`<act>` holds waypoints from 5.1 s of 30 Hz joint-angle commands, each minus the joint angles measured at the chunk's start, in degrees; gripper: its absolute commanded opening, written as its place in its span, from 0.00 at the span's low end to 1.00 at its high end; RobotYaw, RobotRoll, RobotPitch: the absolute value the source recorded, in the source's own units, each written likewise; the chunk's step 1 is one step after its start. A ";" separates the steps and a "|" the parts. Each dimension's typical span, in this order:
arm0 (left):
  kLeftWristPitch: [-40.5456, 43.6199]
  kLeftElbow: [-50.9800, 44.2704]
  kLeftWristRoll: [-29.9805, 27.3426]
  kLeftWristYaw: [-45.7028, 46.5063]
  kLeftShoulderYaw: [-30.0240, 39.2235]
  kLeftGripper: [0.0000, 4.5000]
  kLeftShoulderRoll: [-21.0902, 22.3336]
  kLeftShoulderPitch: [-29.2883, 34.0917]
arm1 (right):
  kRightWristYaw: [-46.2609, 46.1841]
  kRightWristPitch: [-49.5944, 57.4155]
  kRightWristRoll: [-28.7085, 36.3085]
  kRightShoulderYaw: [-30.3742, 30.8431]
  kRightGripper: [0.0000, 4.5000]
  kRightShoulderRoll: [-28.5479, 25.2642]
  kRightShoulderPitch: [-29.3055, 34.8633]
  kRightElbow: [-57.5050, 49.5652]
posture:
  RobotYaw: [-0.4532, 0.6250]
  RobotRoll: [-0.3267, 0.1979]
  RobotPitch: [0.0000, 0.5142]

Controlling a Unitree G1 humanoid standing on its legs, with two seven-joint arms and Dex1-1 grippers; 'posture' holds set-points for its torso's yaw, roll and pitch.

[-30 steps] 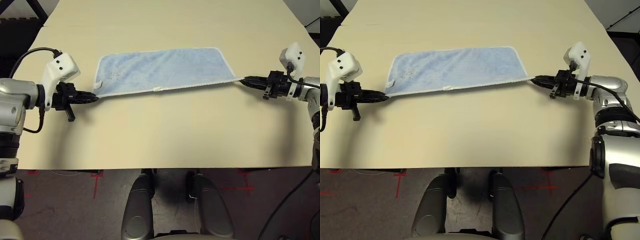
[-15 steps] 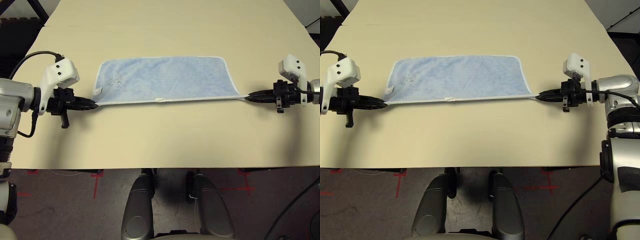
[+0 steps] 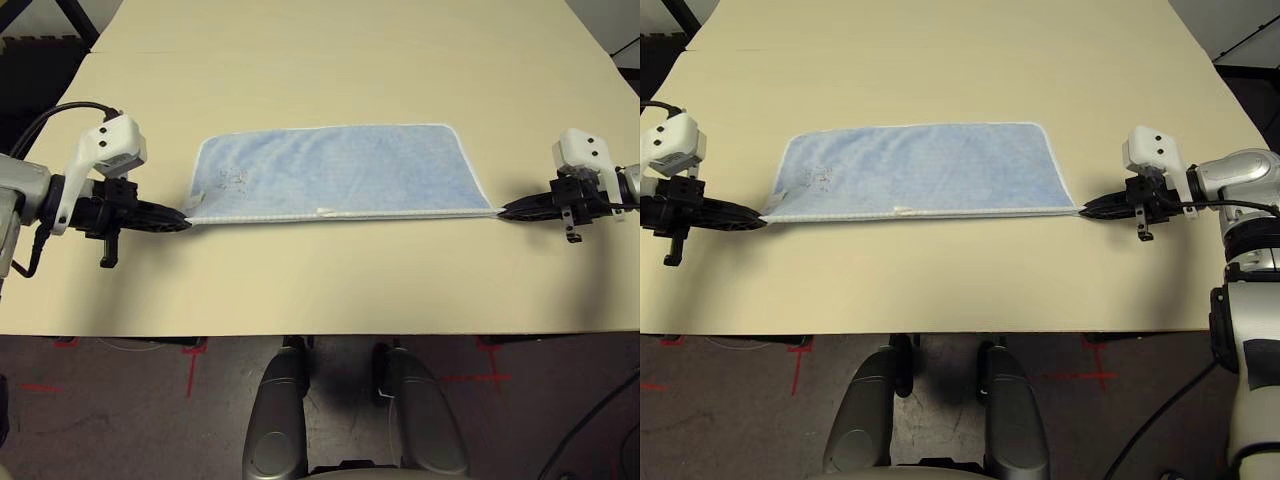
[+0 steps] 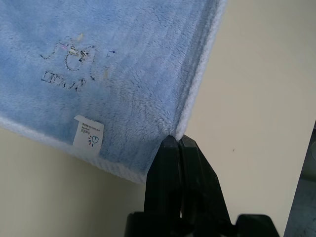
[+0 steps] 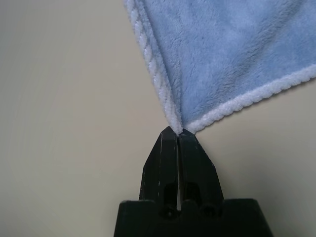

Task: Fold the towel and set it aside.

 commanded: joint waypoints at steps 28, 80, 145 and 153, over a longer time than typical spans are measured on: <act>-27.24 33.44 17.64 20.70 -7.29 0.01 -12.37 -22.99 | -33.13 2.77 -11.22 1.37 0.00 6.24 -8.52 7.34 | 0.47 0.62 0.40; -41.86 57.82 28.08 41.84 -7.91 0.72 -20.69 -35.44 | -50.11 11.00 -14.42 -0.88 0.58 12.10 -12.78 8.96 | 0.47 0.62 0.41; -15.15 7.35 -6.01 24.12 8.63 1.00 -28.57 3.26 | -51.88 71.11 41.74 -41.80 0.99 22.51 22.19 -35.50 | 0.45 0.62 0.39; -14.80 6.91 -5.98 24.29 8.33 1.00 -28.54 3.38 | -57.56 69.37 41.39 -40.51 0.99 23.67 19.80 -32.62 | 0.46 0.62 0.40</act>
